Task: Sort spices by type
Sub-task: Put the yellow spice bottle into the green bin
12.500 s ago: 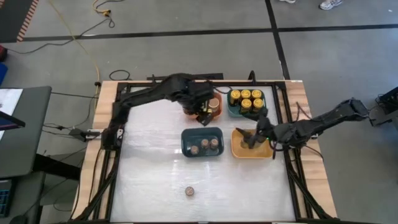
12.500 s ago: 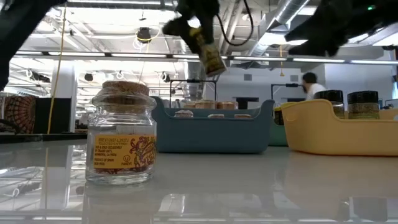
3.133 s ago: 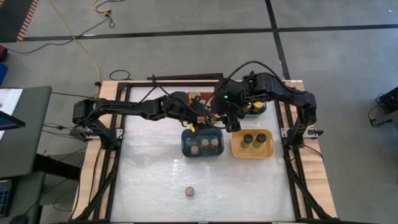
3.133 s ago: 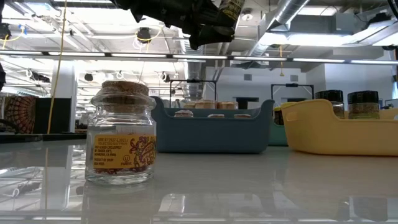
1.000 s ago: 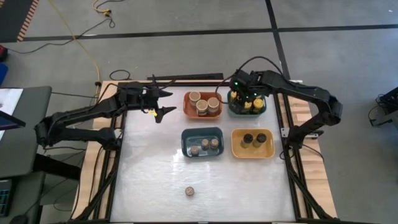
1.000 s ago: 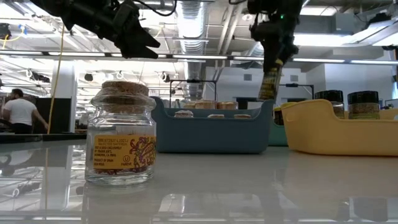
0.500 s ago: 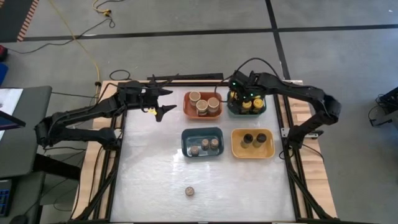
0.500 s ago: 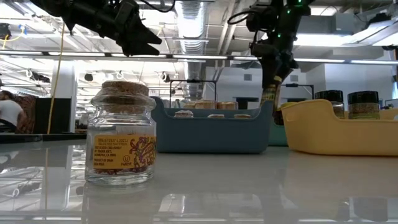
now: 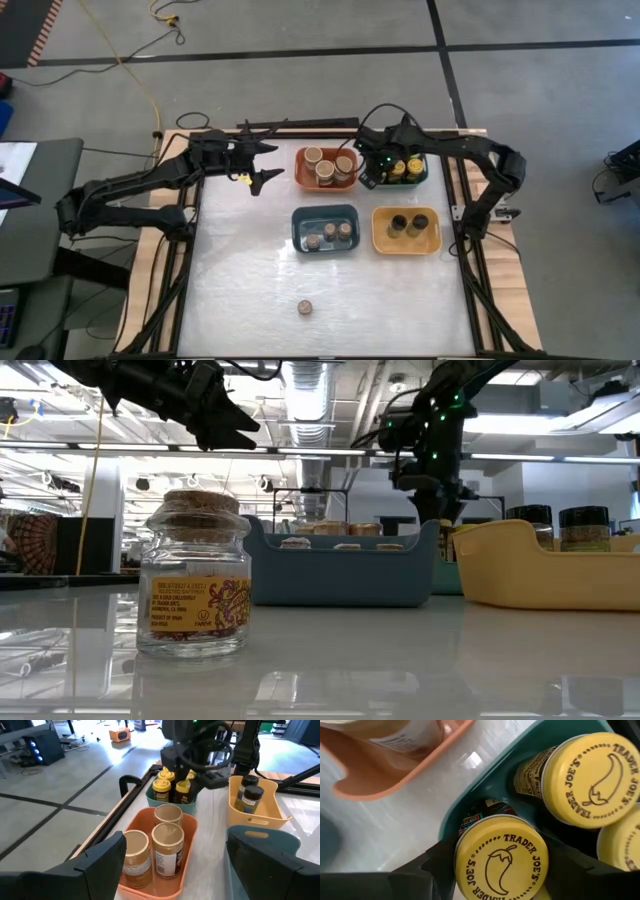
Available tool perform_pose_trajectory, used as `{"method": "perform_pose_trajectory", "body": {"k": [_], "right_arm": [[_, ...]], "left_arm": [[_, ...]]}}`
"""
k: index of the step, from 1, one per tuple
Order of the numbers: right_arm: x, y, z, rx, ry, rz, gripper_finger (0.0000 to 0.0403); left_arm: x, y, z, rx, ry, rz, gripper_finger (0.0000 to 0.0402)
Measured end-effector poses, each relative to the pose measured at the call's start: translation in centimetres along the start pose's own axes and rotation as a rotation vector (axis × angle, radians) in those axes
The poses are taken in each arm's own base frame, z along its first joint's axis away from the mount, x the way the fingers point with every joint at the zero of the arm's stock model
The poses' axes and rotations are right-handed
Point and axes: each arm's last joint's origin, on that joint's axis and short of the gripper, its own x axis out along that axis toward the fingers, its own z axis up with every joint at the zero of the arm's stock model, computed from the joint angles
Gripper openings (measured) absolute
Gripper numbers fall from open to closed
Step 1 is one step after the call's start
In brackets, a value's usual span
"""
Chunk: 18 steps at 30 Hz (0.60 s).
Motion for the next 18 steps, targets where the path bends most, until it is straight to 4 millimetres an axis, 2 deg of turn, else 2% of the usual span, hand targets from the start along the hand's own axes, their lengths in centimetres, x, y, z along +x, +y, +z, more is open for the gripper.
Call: {"method": "perform_pose_trajectory", "body": {"k": [4, 18], "right_arm": [[0.80, 0.13, 0.23, -0.002, 0.016, -0.013, 0.0265], [0.76, 0.07, 0.36, 0.046, 0.004, -0.002, 0.0282]], "left_arm": [[0.00, 0.00, -0.01, 0.000, 0.001, 0.000, 0.0332], [0.00, 0.00, -0.03, 0.000, 0.004, 0.000, 0.0332]]}}
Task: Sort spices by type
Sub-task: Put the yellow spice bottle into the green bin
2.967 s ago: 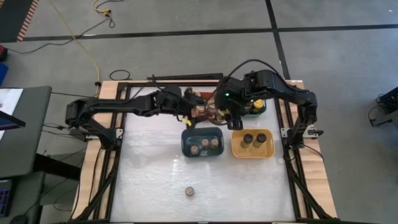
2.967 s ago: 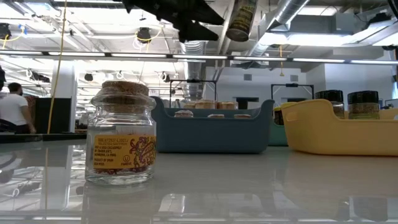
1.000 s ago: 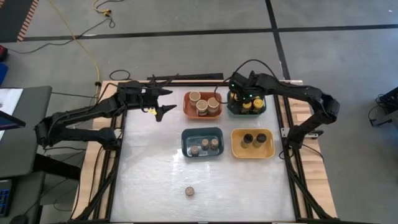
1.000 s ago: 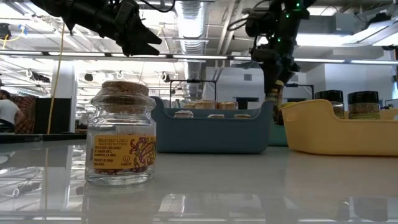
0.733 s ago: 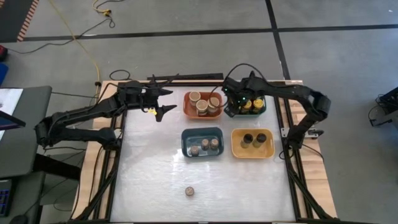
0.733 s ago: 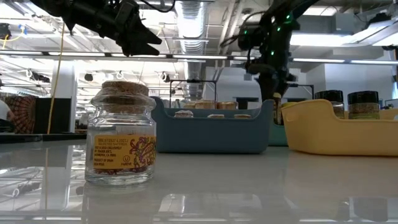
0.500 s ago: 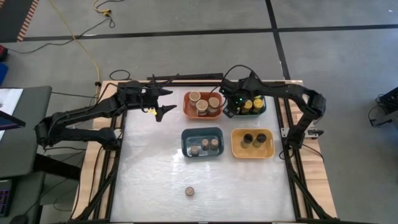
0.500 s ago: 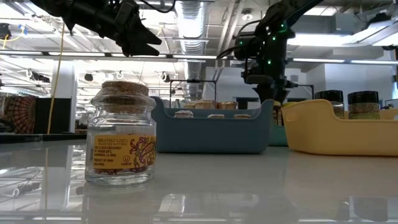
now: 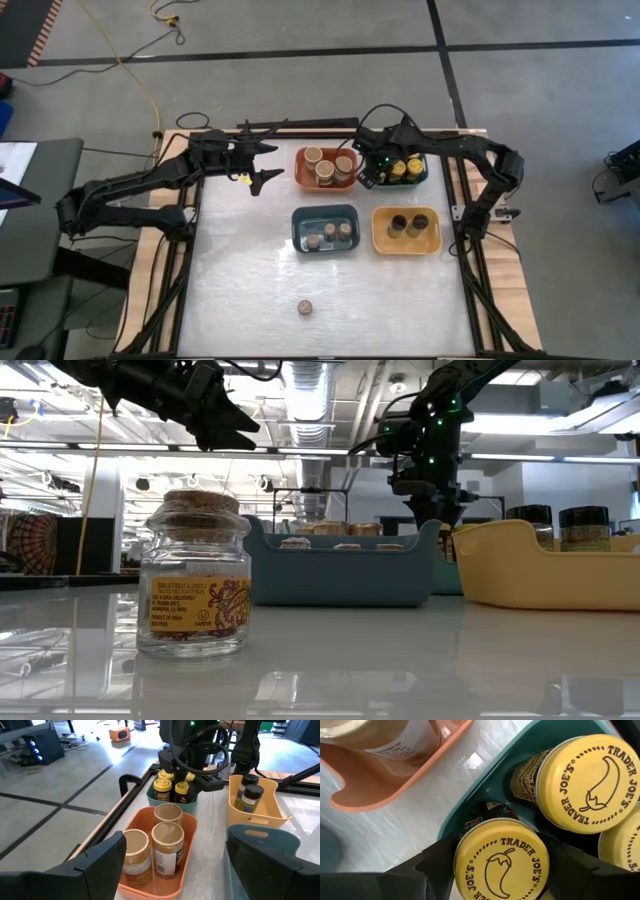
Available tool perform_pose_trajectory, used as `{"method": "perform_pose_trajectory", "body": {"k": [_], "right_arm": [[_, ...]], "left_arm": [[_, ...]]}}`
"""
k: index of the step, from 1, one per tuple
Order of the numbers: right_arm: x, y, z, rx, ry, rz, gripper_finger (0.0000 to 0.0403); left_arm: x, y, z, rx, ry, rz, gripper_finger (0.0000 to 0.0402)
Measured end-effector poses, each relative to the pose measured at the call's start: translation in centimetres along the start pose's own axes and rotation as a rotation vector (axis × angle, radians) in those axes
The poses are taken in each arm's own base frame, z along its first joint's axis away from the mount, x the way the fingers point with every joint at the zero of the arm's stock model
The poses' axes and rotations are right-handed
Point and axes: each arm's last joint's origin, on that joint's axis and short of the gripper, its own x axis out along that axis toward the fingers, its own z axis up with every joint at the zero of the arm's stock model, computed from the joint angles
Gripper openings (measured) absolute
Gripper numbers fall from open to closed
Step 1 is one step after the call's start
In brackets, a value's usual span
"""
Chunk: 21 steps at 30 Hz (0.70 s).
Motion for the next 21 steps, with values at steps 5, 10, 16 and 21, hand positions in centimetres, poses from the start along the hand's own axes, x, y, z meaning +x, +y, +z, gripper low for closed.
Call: {"method": "perform_pose_trajectory", "body": {"k": [5, 10, 16, 21], "right_arm": [[0.00, 0.04, 0.05, -0.001, -0.006, 0.003, 0.0283], [-0.01, 0.11, 0.07, 0.007, -0.010, 0.004, 0.0290], [-0.01, 0.11, 0.06, 0.016, -0.009, 0.004, 0.0341], [-0.50, -0.02, -0.09, 0.022, -0.018, 0.007, 0.0385]], "left_arm": [[0.00, 0.01, 0.01, 0.013, 0.000, 0.004, 0.0332], [0.00, 0.01, 0.00, 0.015, 0.001, 0.005, 0.0332], [0.00, 0.02, 0.00, 0.015, 0.001, 0.006, 0.0332], [0.00, 0.02, 0.00, 0.010, 0.001, 0.007, 0.0332]]}}
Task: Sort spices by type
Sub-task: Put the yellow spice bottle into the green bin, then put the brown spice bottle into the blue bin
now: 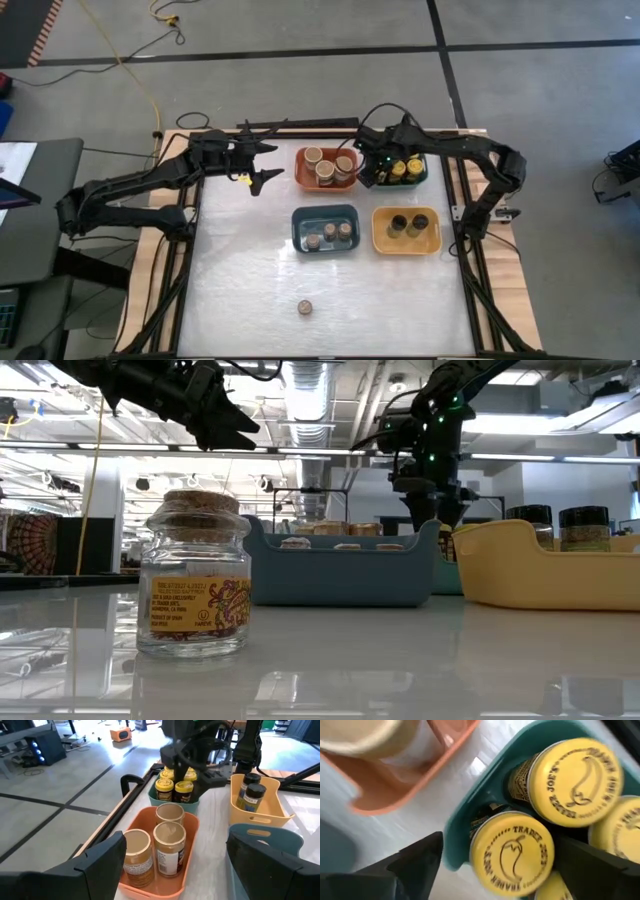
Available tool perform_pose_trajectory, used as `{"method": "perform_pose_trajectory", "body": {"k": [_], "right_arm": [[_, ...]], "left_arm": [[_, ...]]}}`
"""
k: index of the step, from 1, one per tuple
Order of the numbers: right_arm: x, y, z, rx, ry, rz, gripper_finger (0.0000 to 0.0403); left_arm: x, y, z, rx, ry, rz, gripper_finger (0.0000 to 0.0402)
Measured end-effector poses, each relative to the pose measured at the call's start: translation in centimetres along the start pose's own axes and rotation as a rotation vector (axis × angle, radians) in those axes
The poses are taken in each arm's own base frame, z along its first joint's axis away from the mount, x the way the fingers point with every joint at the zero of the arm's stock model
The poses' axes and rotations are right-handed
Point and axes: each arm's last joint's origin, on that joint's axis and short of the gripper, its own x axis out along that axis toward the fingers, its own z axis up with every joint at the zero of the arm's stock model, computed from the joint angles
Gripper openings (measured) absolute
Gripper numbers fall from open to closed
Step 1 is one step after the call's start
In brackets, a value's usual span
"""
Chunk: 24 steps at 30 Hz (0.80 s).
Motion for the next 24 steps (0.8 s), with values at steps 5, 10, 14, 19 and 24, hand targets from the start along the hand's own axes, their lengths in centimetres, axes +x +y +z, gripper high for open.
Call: {"method": "perform_pose_trajectory", "body": {"k": [5, 10, 14, 19, 24], "right_arm": [[-2.3, -0.5, -0.5, 0.111, -0.060, 0.025, 0.0399], [-5.4, -0.6, -1.7, 0.181, -0.131, 0.066, 0.0396], [-7.7, 0.0, -3.0, 0.201, -0.194, 0.117, 0.0394], [-10.2, 1.3, -5.0, 0.208, -0.267, 0.139, 0.0393], [-11.6, 3.1, -7.8, 0.189, -0.285, 0.084, 0.0393]], "left_arm": [[0.0, 0.0, 0.0, -0.001, 0.000, 0.001, 0.0332], [0.0, 0.0, 0.0, -0.003, 0.000, 0.001, 0.0332], [0.0, -0.1, 0.0, -0.033, -0.001, -0.005, 0.0332], [0.1, -0.3, 0.0, -0.178, 0.005, -0.015, 0.0332], [0.1, -0.5, 0.0, -0.260, 0.004, -0.037, 0.0332]]}}
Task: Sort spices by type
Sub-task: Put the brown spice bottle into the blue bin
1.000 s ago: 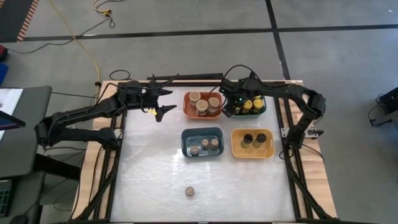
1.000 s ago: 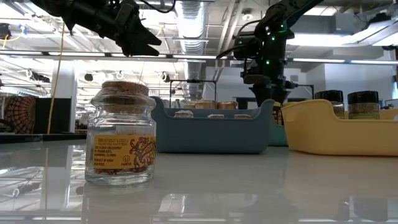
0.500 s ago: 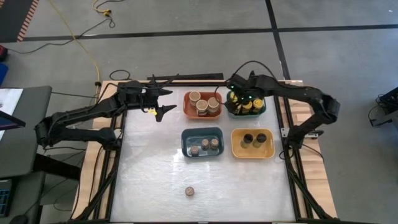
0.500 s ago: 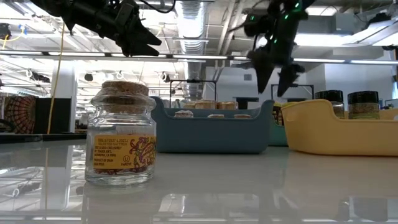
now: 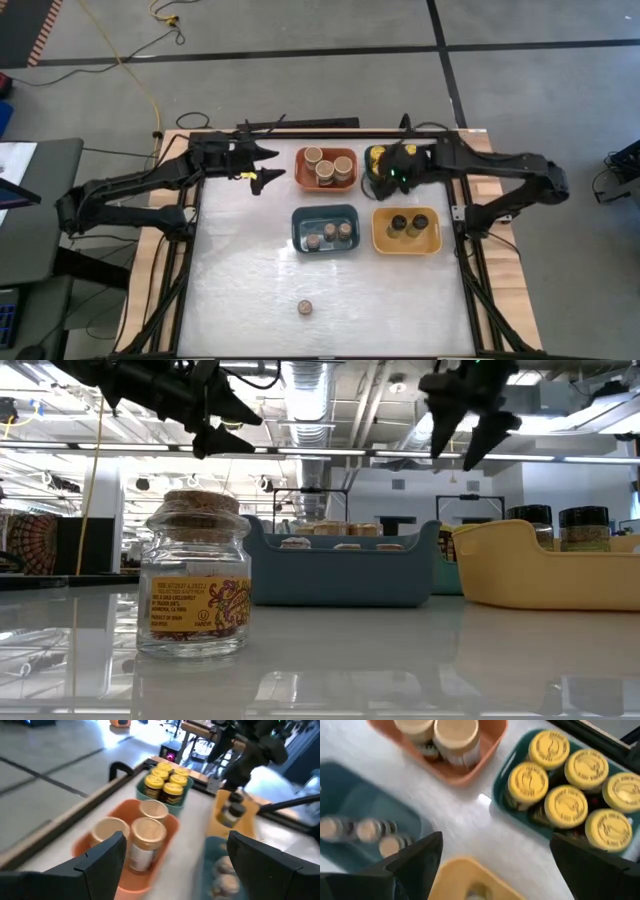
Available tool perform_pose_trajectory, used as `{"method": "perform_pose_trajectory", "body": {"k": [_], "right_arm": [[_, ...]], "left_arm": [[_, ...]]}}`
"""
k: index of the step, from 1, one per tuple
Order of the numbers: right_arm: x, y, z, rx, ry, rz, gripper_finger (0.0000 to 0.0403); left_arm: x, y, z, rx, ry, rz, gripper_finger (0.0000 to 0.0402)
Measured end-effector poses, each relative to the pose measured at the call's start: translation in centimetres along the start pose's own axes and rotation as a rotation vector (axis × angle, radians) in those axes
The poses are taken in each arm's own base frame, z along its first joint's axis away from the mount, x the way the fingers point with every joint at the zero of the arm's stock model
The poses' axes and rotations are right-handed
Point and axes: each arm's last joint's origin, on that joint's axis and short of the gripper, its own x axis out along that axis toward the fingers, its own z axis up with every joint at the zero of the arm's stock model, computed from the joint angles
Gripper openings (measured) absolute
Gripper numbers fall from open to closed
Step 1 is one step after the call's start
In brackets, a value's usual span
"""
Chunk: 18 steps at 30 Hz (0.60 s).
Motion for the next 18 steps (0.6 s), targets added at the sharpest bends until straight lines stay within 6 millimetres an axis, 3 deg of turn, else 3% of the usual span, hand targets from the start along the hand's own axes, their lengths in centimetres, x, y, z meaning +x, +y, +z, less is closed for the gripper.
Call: {"method": "perform_pose_trajectory", "body": {"k": [5, 12, 18], "right_arm": [[-1.3, 1.9, -3.4, -0.119, 0.048, -0.016, 0.0393], [-4.1, 5.1, -9.0, -0.264, 0.028, 0.072, 0.0393], [-7.0, 5.8, -14.2, -0.280, -0.046, 0.119, 0.0392]], "left_arm": [[0.2, -2.4, -0.6, -0.055, 0.022, -0.035, 0.0332], [0.5, -8.7, -0.9, -0.026, 0.044, 0.054, 0.0332], [1.8, -13.7, -1.5, -0.097, 0.148, 0.055, 0.0332]]}}
